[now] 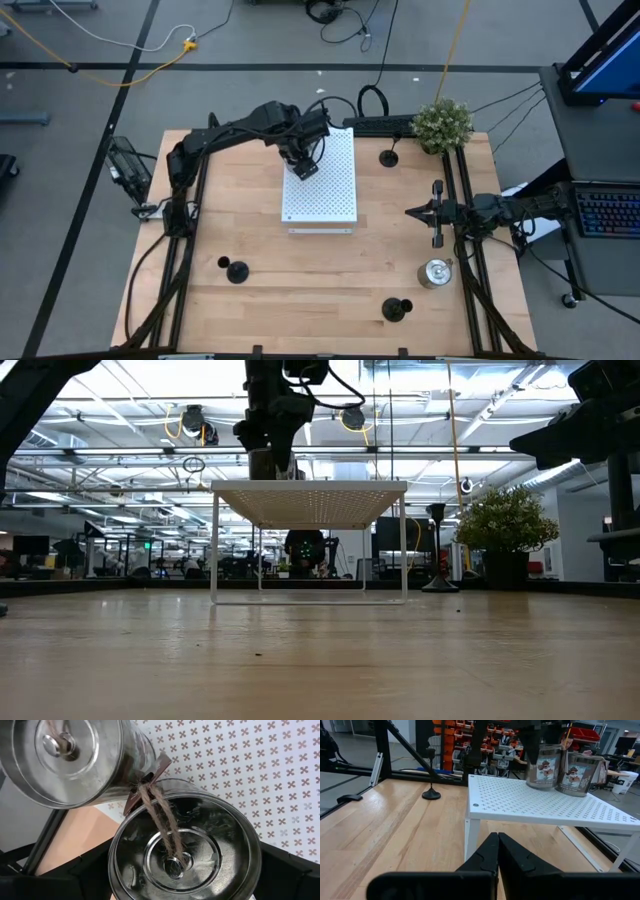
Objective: Pick & Place candle stick holders
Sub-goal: Put the left silver scented candle on the shelf
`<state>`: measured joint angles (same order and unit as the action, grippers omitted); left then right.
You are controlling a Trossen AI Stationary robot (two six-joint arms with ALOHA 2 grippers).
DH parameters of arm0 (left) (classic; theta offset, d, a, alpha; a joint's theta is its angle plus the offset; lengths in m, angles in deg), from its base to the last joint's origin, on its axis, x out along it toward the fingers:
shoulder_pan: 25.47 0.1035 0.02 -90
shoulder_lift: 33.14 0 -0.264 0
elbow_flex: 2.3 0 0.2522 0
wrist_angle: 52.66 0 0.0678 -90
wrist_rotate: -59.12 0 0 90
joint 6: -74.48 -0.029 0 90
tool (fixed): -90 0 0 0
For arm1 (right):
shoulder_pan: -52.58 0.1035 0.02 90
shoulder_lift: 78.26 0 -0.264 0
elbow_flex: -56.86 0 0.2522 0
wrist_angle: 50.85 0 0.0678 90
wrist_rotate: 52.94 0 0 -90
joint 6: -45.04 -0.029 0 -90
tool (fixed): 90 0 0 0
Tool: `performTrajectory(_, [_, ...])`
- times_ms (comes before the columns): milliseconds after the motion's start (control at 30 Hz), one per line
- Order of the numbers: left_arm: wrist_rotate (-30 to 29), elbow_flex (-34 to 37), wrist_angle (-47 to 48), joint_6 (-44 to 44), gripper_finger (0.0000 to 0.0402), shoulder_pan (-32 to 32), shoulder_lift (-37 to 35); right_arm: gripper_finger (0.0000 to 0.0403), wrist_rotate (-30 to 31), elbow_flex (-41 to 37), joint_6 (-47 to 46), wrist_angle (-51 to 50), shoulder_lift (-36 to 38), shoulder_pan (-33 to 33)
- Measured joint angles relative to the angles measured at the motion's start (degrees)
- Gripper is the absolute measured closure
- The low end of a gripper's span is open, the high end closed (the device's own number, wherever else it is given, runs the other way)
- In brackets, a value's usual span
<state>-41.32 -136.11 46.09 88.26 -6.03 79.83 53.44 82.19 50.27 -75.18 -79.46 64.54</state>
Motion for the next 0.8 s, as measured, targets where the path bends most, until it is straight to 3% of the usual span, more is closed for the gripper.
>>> performTrajectory(267, [0.0, 0.0, 0.0, 0.0, 0.0045, 0.2, 0.0, 0.0403, 0.0, 0.0, 0.0, 0.0, 0.0, 0.0])
performTrajectory(400, [0.0, 0.0, 0.0, 0.0, 0.0017, 0.2, 0.0, 0.0403, 0.0, 0.0, 0.0, 0.0, 0.0, 0.0])
performTrajectory(600, [0.1, 0.0, -0.1, 0.0, 0.0044, 0.2, -0.1, 0.0403, 0.0, 0.0, 0.0, 0.0, 0.0, 0.0])
performTrajectory(800, [0.1, -0.1, 0.3, 0.0, 0.0013, 0.2, -0.1, 0.0403, 0.0, 0.0, 0.0, 0.0, 0.0, 0.0])
